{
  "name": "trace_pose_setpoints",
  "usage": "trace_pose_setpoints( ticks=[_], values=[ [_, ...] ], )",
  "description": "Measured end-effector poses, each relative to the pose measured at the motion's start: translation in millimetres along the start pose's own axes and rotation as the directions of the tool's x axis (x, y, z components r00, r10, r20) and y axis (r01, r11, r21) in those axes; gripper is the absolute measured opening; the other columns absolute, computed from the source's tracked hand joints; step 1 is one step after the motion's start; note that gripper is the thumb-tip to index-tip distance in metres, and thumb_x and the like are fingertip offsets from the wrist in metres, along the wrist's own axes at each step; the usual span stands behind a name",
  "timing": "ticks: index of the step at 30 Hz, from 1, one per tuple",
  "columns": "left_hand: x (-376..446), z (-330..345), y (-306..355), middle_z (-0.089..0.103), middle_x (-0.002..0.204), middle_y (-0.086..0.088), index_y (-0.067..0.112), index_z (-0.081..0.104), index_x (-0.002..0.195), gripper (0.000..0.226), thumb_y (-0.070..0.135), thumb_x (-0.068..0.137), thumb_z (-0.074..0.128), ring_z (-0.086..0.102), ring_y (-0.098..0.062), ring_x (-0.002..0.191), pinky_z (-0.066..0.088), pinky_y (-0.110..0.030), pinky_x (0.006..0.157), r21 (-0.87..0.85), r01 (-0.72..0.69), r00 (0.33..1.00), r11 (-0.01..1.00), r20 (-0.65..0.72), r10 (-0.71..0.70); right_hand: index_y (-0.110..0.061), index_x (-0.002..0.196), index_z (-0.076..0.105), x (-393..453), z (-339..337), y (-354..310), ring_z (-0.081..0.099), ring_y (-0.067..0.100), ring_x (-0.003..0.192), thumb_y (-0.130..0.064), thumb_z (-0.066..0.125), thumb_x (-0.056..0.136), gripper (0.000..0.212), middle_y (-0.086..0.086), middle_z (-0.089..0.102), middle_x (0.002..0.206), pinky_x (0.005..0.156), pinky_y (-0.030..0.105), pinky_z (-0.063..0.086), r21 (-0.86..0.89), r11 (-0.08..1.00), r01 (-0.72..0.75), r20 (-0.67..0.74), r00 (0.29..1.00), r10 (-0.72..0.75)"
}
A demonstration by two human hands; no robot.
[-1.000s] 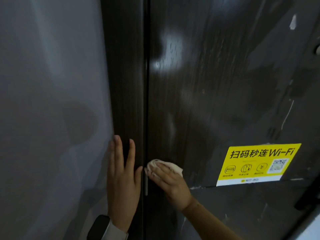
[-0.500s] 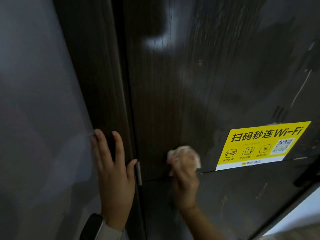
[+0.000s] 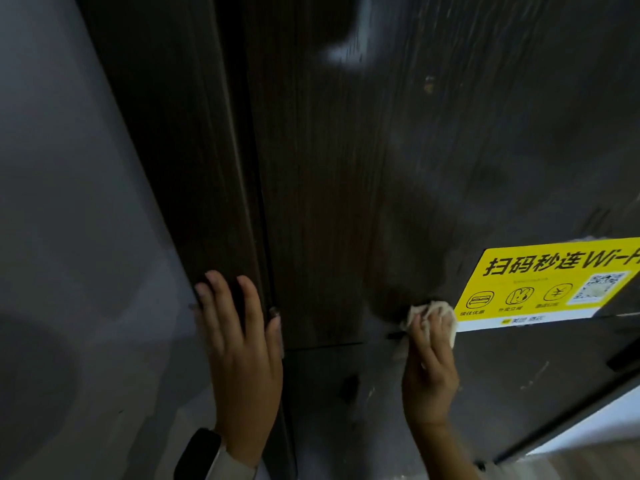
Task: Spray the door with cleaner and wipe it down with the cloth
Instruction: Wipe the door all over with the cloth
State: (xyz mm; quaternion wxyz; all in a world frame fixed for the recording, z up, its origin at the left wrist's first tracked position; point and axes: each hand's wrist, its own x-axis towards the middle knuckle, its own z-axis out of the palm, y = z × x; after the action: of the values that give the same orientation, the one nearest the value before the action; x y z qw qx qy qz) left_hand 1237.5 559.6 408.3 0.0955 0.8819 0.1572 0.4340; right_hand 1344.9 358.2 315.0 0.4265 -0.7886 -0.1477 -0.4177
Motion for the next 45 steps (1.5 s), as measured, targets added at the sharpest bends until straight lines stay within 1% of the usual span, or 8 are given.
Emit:
trace_pose_setpoints(
  ticks=[3, 11, 16, 20, 24, 29, 37, 45],
  values=[
    [1, 0, 0, -0.018, 0.162, -0.007, 0.016, 0.003, 0.155, 0.069, 0.036, 0.098, 0.037, -0.011, -0.027, 0.15, 0.012, -0.054, 0.117, -0.027, 0.001, 1.0, 1.0, -0.004, -0.001, -0.002, 0.126, 0.059, -21, 21, -35, 0.04, 0.033, 0.137, 0.005, 0.047, 0.093, 0.036, 0.007, 0.044, 0.147, 0.119, 0.033, 0.021, 0.137, 0.978, -0.158, -0.012, 0.987, 0.161],
    [0, -1, -3, -0.02, 0.161, -0.004, 0.024, -0.006, 0.156, 0.075, 0.037, 0.098, 0.039, -0.012, -0.026, 0.15, 0.011, -0.051, 0.118, -0.053, -0.019, 1.0, 0.998, 0.001, 0.019, -0.019, 0.143, 0.041, -54, 41, -58, 0.03, 0.01, 0.143, -0.018, 0.029, 0.107, 0.038, -0.013, 0.027, 0.157, 0.119, 0.024, 0.018, 0.218, 0.933, 0.286, 0.502, 0.787, -0.358],
    [-1, 1, -5, -0.019, 0.161, -0.007, 0.019, -0.002, 0.156, 0.074, 0.033, 0.098, 0.042, -0.011, -0.029, 0.15, 0.001, -0.045, 0.122, -0.048, -0.036, 0.999, 0.998, -0.023, 0.035, -0.005, 0.119, 0.066, -36, -6, 10, 0.037, 0.013, 0.14, -0.009, 0.04, 0.099, 0.034, -0.016, 0.04, 0.149, 0.115, 0.038, 0.029, 0.035, 0.997, -0.075, 0.083, 0.994, 0.071],
    [1, 2, 3, -0.009, 0.161, -0.016, 0.012, 0.004, 0.156, 0.073, 0.025, 0.098, 0.047, -0.013, -0.029, 0.15, 0.003, -0.05, 0.122, -0.08, -0.005, 0.999, 0.997, -0.048, 0.002, -0.005, 0.118, 0.066, -41, 11, -12, 0.043, 0.03, 0.135, 0.019, 0.046, 0.081, 0.048, -0.001, 0.044, 0.146, 0.113, 0.034, 0.032, 0.094, 0.921, -0.379, -0.111, 0.915, 0.388],
    [1, 2, 6, -0.004, 0.159, -0.023, 0.013, 0.002, 0.156, 0.076, 0.02, 0.098, 0.05, -0.013, -0.028, 0.149, 0.006, -0.055, 0.12, -0.123, -0.008, 0.998, 0.992, -0.057, 0.001, -0.017, 0.133, 0.056, -74, 29, -66, 0.03, 0.018, 0.143, 0.019, 0.042, 0.068, 0.076, -0.019, 0.034, 0.152, 0.119, 0.036, 0.018, 0.202, 0.939, -0.28, 0.195, 0.951, 0.242],
    [2, -1, 1, -0.001, 0.157, -0.026, 0.009, 0.006, 0.155, 0.074, 0.02, 0.098, 0.052, -0.012, -0.029, 0.149, 0.006, -0.055, 0.12, -0.107, -0.042, 0.998, 0.993, -0.061, 0.035, -0.011, 0.136, 0.052, -67, 25, -59, 0.026, 0.016, 0.145, -0.002, 0.047, 0.092, 0.045, -0.016, 0.025, 0.157, 0.12, 0.028, 0.014, 0.207, 0.97, 0.128, 0.408, 0.89, -0.204],
    [3, 0, -1, -0.002, 0.158, -0.023, 0.01, 0.01, 0.155, 0.074, 0.021, 0.097, 0.054, -0.012, -0.026, 0.149, 0.009, -0.057, 0.12, -0.138, -0.034, 0.998, 0.99, -0.064, 0.025, -0.003, 0.119, 0.067, -34, 3, -12, 0.038, 0.016, 0.138, 0.015, 0.05, 0.087, 0.041, 0.009, 0.048, 0.143, 0.113, 0.024, 0.033, 0.031, 0.931, -0.365, -0.083, 0.927, 0.366],
    [3, 2, -1, -0.001, 0.158, -0.024, 0.009, 0.009, 0.155, 0.074, 0.02, 0.097, 0.053, -0.012, -0.027, 0.149, 0.011, -0.061, 0.118, -0.147, -0.024, 0.997, 0.989, -0.074, 0.013, 0.0, 0.126, 0.06, 45, -9, -49, 0.036, 0.025, 0.14, 0.016, 0.049, 0.089, 0.042, 0.014, 0.044, 0.145, 0.116, 0.045, 0.029, 0.172, 0.981, -0.091, -0.112, 0.987, 0.111]
  ],
)
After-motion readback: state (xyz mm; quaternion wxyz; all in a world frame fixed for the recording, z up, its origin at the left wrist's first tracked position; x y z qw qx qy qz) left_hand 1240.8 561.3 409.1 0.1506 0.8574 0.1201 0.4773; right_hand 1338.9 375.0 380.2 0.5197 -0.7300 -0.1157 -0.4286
